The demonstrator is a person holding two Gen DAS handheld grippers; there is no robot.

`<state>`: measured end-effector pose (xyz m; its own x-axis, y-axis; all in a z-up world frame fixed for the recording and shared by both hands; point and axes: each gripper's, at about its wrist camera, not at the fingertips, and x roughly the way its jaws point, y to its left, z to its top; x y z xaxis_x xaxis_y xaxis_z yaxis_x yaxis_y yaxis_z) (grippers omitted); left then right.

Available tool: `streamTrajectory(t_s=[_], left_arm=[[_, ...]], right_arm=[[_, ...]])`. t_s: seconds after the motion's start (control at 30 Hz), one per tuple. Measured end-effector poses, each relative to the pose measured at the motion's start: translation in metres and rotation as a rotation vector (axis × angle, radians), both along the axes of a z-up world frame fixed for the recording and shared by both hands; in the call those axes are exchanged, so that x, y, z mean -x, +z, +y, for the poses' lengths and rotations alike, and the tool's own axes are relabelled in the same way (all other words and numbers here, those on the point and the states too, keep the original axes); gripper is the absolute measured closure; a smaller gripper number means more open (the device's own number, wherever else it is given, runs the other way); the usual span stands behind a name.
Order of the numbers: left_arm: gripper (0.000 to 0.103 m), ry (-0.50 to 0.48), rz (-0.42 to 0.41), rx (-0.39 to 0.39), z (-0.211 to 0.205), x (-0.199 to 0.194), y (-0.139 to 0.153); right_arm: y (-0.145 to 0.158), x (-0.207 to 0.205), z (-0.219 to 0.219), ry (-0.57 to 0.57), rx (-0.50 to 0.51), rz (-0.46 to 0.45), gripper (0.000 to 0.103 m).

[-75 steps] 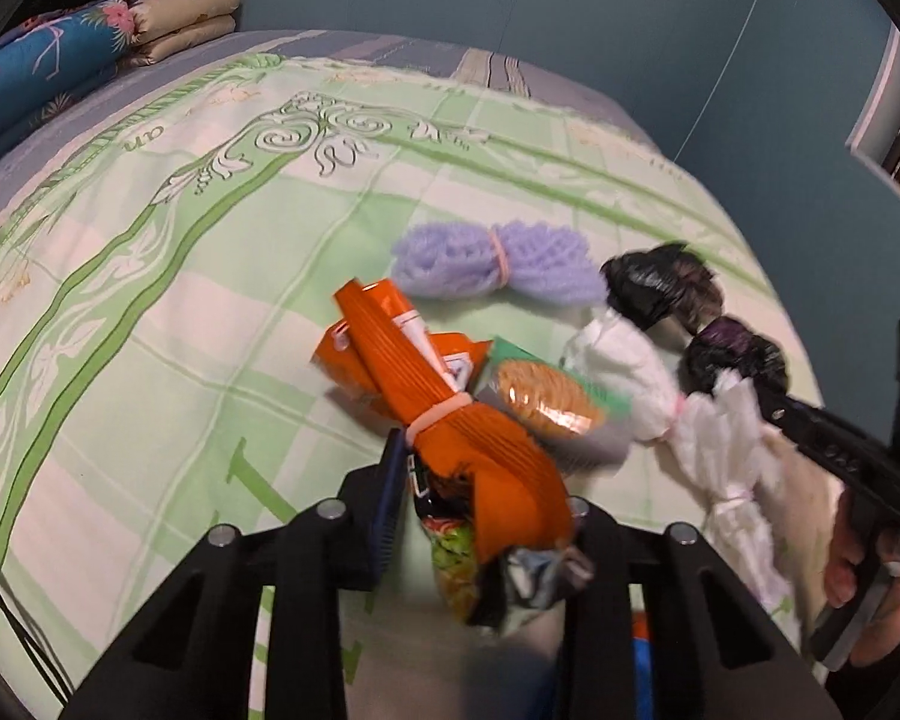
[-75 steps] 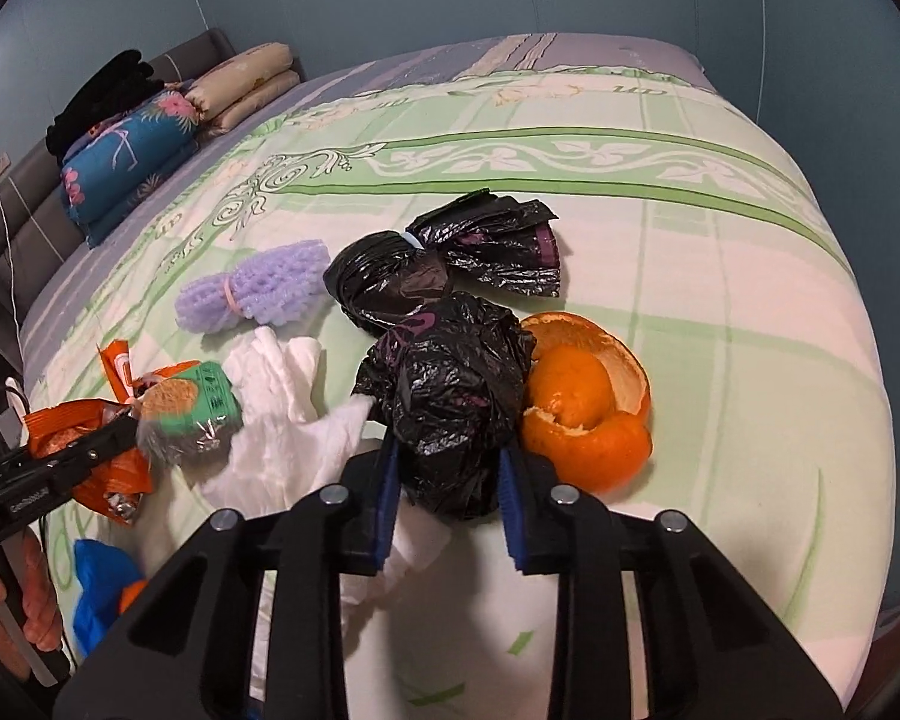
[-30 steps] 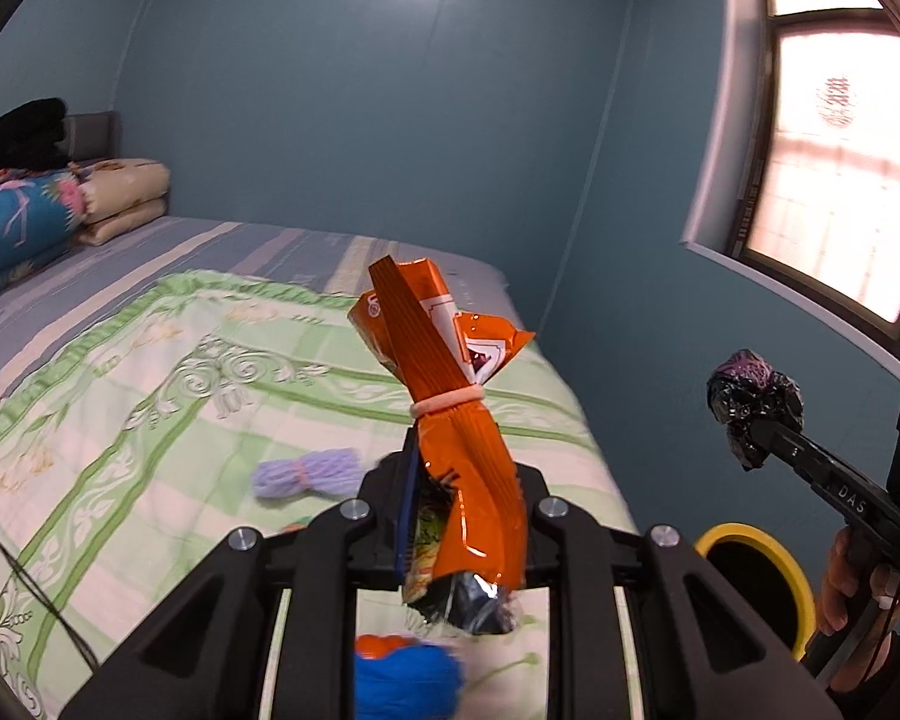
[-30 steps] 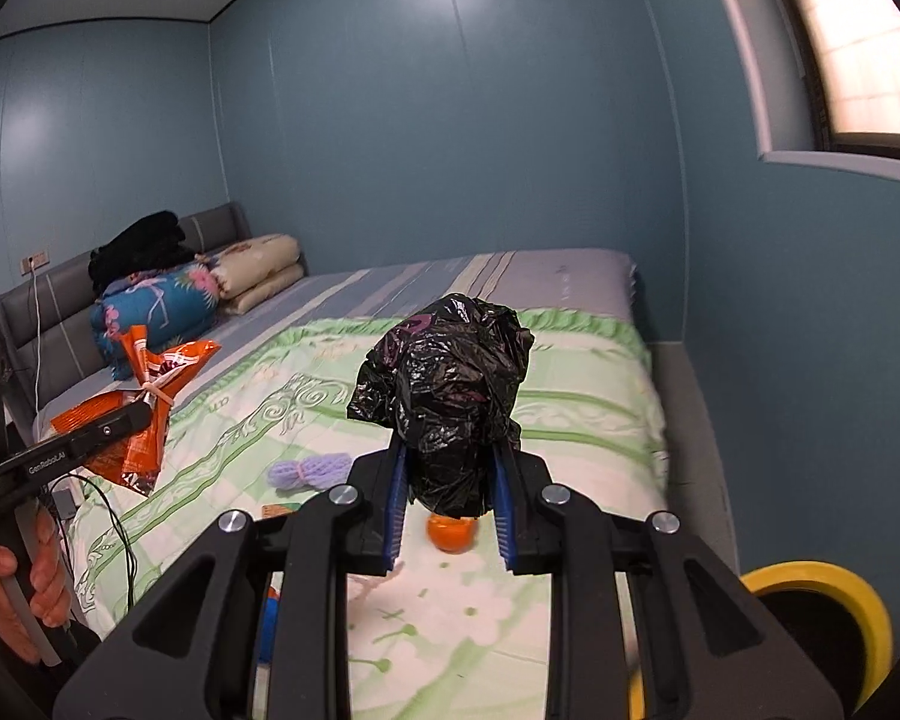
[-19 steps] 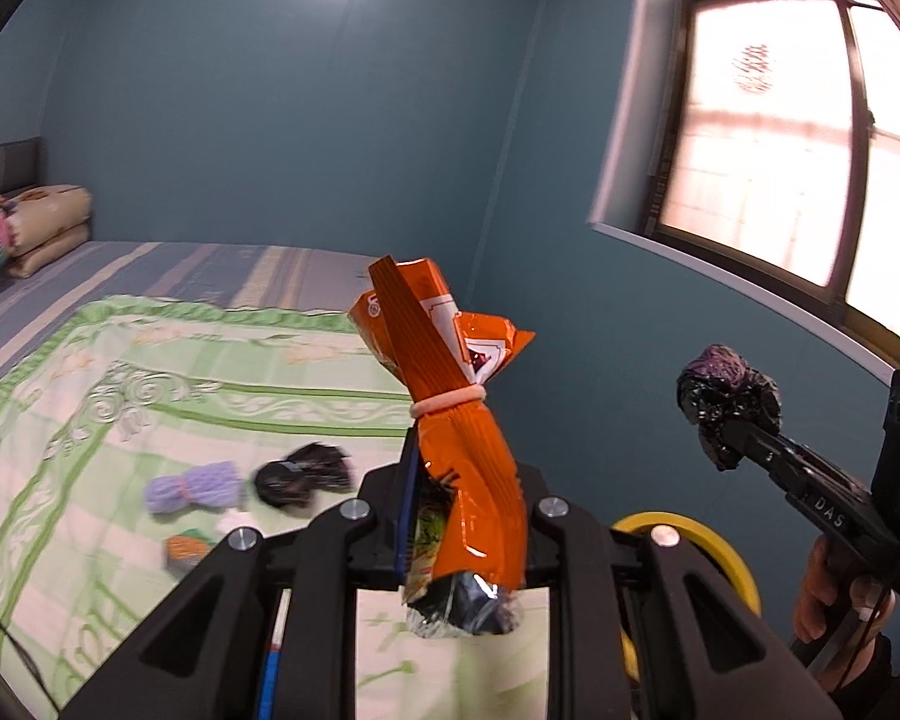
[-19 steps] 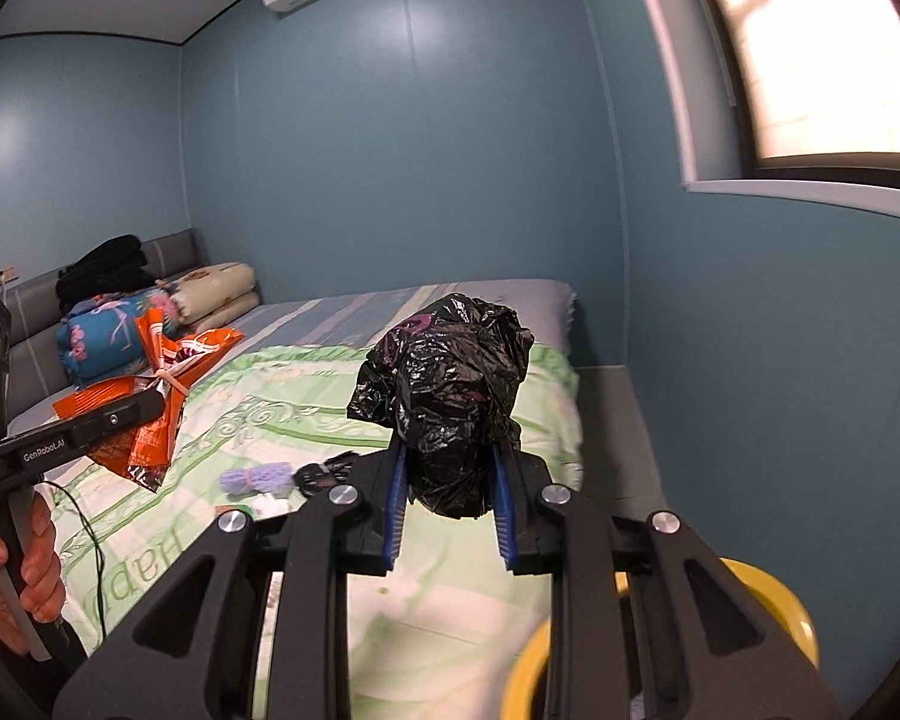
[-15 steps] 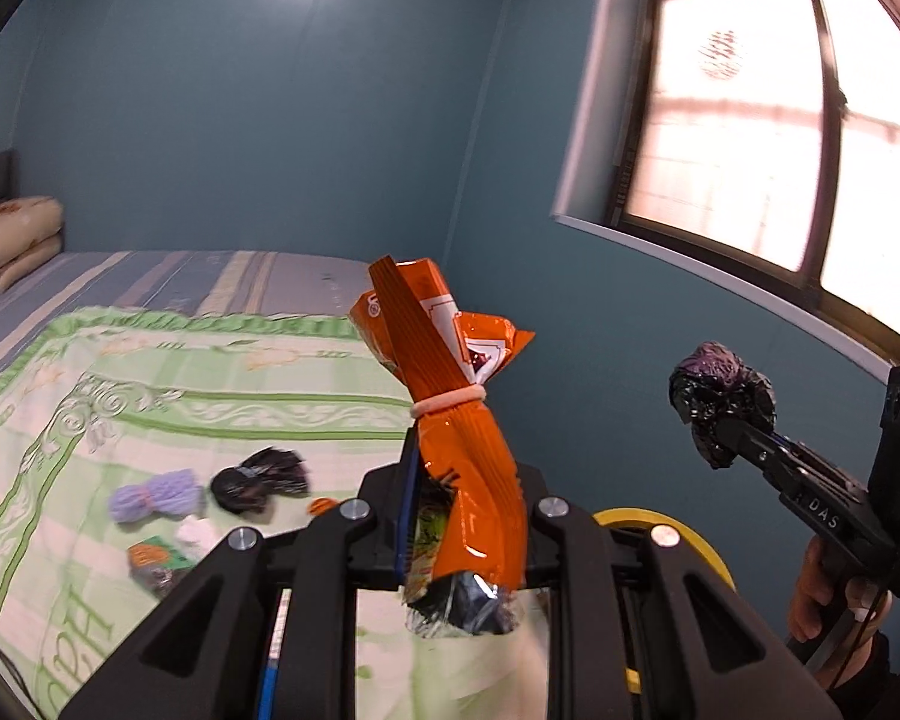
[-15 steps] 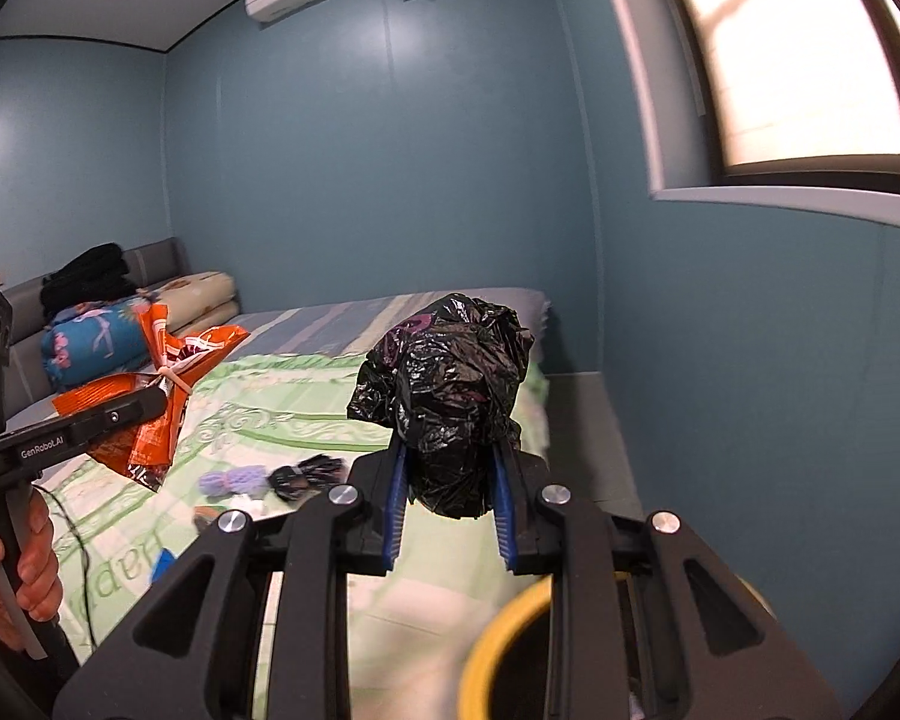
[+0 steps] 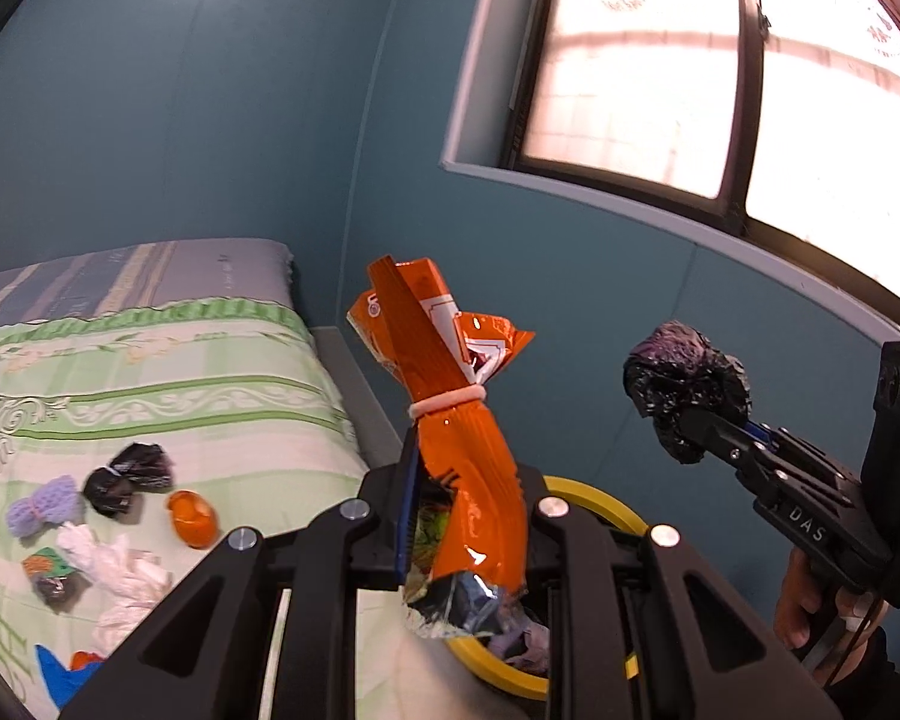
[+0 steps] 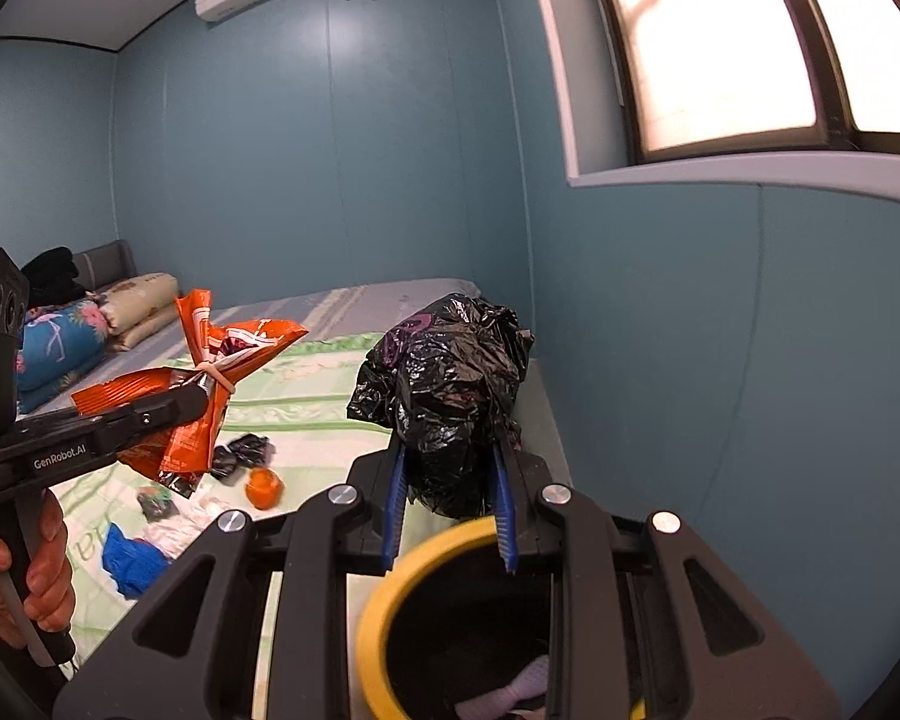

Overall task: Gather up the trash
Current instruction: 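Carry the black bag and orange wrapper over the bin with both grippers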

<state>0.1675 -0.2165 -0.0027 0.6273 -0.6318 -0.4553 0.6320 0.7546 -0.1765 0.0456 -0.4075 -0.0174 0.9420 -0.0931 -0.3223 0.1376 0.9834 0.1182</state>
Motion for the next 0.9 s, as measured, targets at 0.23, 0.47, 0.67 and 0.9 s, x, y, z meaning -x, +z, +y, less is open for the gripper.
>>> streamTrajectory(t_s=[0.23,0.47,0.67,0.9], left_arm=[[0.084,-0.063,0.051,-0.032,-0.036,-0.002,-0.024],[0.084,-0.101,0.1,-0.065,-0.063,-0.006,-0.051],[0.084,-0.128,0.162,-0.092,-0.08,-0.016,-0.077],[0.084,-0.155,0.234,-0.119,-0.093,-0.023,-0.107]], right_arm=[[-0.019,0.004,-0.017,-0.038,-0.02,0.064,0.08],[-0.036,0.001,-0.034,-0.073,-0.047,0.12,0.08],[-0.054,-0.007,-0.044,-0.095,-0.086,0.188,0.08],[-0.071,-0.016,-0.052,-0.116,-0.126,0.246,0.079]])
